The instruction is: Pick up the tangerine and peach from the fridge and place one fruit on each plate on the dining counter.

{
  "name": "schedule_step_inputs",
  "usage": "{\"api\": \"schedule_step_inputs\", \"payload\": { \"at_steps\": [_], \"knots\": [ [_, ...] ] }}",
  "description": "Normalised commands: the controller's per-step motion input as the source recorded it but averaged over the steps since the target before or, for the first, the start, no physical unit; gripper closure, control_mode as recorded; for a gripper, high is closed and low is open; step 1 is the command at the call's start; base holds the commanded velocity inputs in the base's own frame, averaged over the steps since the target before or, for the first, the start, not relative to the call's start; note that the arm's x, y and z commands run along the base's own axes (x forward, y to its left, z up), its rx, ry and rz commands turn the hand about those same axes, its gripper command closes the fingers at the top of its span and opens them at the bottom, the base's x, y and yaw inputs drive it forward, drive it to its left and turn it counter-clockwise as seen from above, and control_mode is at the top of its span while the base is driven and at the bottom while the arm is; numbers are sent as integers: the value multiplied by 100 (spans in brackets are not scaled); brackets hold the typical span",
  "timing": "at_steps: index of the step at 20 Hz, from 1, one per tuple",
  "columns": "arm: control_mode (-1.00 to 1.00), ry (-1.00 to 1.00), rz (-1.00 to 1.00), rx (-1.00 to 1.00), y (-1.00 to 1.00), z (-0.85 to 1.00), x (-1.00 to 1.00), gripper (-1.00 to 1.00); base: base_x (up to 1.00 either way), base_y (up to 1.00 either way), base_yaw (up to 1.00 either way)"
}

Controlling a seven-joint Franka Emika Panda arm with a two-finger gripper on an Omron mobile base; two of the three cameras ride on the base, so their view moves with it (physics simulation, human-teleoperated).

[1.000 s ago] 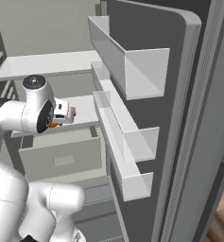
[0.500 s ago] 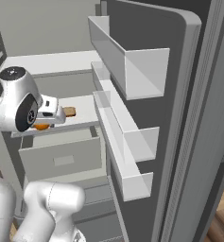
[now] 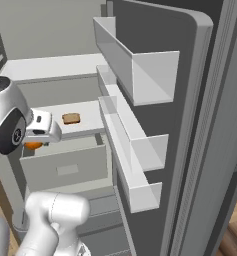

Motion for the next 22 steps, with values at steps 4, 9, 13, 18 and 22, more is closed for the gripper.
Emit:
{"api": "schedule_step_inputs", "payload": {
  "at_steps": [4,9,13,18,22],
  "knots": [
    [-100,0,0,0,-2,0,-4,100,0,0,0],
    [-100,0,0,0,0,0,0,100,0,0,0],
    [100,0,0,0,0,0,0,100,-92,0,-3],
    [100,0,0,0,0,0,0,100,-100,1,-36],
    [100,0,0,0,0,0,0,100,-99,0,-65]
  ]
}}
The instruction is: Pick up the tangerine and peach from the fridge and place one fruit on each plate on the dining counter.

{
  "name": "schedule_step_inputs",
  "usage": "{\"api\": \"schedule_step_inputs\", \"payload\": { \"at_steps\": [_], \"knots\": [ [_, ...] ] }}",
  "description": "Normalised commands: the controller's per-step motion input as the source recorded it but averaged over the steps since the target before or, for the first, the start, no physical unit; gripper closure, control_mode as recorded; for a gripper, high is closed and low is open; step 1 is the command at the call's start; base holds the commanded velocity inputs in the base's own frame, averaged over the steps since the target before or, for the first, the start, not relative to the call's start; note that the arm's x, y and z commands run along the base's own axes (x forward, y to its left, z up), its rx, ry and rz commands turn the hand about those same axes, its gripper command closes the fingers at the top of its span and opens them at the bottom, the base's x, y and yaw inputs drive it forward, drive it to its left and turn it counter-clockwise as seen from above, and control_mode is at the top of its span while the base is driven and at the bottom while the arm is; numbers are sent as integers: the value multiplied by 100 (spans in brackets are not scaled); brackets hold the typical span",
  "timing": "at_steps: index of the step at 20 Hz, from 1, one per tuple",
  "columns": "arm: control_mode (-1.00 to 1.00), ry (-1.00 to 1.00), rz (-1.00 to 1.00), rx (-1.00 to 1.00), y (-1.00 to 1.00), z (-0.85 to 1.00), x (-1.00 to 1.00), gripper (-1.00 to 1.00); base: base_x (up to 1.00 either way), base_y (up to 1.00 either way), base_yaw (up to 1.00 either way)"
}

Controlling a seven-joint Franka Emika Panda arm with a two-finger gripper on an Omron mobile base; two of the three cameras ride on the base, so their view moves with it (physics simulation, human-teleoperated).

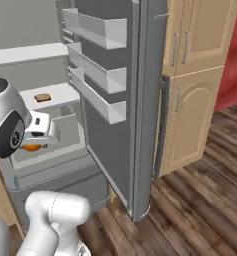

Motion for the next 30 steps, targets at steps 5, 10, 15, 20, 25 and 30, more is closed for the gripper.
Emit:
{"api": "schedule_step_inputs", "payload": {
  "at_steps": [5,10,15,20,25,30],
  "knots": [
    [100,0,0,0,0,0,0,100,-38,0,-83],
    [100,0,0,0,0,0,0,100,0,-21,-88],
    [100,0,0,0,0,0,0,100,0,-65,-76],
    [100,0,0,0,0,0,0,100,67,-78,-37],
    [100,0,0,0,0,0,0,100,100,-16,3],
    [100,0,0,0,0,0,0,100,100,0,1]
  ]
}}
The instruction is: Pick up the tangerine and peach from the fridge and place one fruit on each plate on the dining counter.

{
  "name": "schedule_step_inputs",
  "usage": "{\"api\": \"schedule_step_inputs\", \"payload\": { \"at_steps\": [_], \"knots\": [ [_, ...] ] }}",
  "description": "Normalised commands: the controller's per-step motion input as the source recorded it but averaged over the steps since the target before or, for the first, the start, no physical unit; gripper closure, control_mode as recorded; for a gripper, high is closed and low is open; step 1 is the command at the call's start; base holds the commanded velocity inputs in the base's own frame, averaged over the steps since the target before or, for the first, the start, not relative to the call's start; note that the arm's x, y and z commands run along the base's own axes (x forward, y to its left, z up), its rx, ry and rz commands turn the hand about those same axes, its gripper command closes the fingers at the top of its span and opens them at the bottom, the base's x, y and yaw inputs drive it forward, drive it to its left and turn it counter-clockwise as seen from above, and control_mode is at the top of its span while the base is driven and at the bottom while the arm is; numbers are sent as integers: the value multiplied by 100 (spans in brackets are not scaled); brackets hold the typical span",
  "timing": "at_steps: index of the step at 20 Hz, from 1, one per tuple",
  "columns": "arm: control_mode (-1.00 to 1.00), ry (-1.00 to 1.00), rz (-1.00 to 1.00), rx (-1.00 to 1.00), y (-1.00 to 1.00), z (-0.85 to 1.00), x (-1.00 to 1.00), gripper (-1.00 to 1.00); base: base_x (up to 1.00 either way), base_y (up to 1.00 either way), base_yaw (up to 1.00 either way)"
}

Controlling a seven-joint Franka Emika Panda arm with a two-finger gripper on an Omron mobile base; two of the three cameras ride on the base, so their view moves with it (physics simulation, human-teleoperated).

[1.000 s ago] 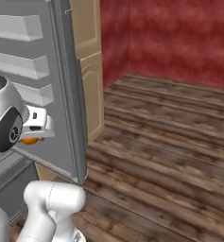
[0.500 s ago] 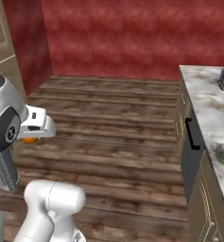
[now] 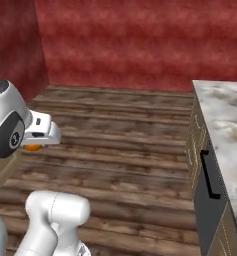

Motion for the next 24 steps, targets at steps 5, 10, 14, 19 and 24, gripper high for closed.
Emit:
{"api": "schedule_step_inputs", "payload": {
  "at_steps": [5,10,14,19,24],
  "knots": [
    [100,0,0,0,0,0,0,100,100,0,0],
    [100,0,0,0,0,0,0,100,100,0,-1],
    [100,0,0,0,0,0,0,100,100,0,-5],
    [100,0,0,0,0,0,0,100,100,0,-7],
    [100,0,0,0,0,0,0,100,100,0,-10]
  ]
}}
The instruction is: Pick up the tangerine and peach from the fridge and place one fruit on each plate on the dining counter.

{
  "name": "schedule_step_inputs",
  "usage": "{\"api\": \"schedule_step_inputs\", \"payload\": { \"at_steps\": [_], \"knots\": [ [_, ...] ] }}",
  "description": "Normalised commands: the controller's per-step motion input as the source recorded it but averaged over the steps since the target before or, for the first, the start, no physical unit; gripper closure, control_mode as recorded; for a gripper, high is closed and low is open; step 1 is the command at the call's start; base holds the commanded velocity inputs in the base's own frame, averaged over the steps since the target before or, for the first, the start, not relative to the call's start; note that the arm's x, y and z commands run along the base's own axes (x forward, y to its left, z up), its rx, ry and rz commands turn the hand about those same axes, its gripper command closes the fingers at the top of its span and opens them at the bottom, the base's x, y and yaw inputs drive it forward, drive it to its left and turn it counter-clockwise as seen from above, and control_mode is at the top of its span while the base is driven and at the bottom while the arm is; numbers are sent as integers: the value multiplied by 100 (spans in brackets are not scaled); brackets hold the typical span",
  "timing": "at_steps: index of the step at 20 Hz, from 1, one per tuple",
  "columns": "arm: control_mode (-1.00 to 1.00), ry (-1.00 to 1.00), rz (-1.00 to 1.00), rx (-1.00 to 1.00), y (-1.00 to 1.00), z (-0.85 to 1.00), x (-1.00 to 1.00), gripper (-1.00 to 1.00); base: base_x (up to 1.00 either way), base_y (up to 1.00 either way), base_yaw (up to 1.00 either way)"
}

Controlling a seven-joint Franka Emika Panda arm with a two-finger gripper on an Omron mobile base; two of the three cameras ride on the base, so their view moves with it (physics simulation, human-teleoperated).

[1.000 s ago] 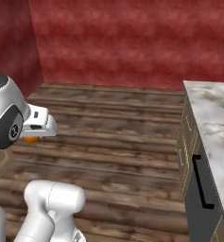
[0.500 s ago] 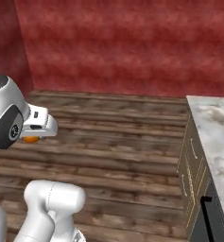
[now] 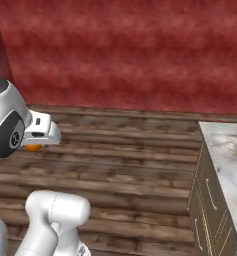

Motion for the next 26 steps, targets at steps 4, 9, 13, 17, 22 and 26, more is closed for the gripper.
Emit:
{"api": "schedule_step_inputs", "payload": {
  "at_steps": [4,9,13,17,22,26],
  "knots": [
    [100,0,0,0,0,0,0,100,100,28,-19],
    [100,0,0,0,0,0,0,100,100,61,-18],
    [100,0,0,0,0,0,0,100,100,77,-22],
    [100,0,0,0,0,0,0,100,100,67,-31],
    [100,0,0,0,0,0,0,100,100,12,-28],
    [100,0,0,0,0,0,0,100,100,3,-35]
  ]
}}
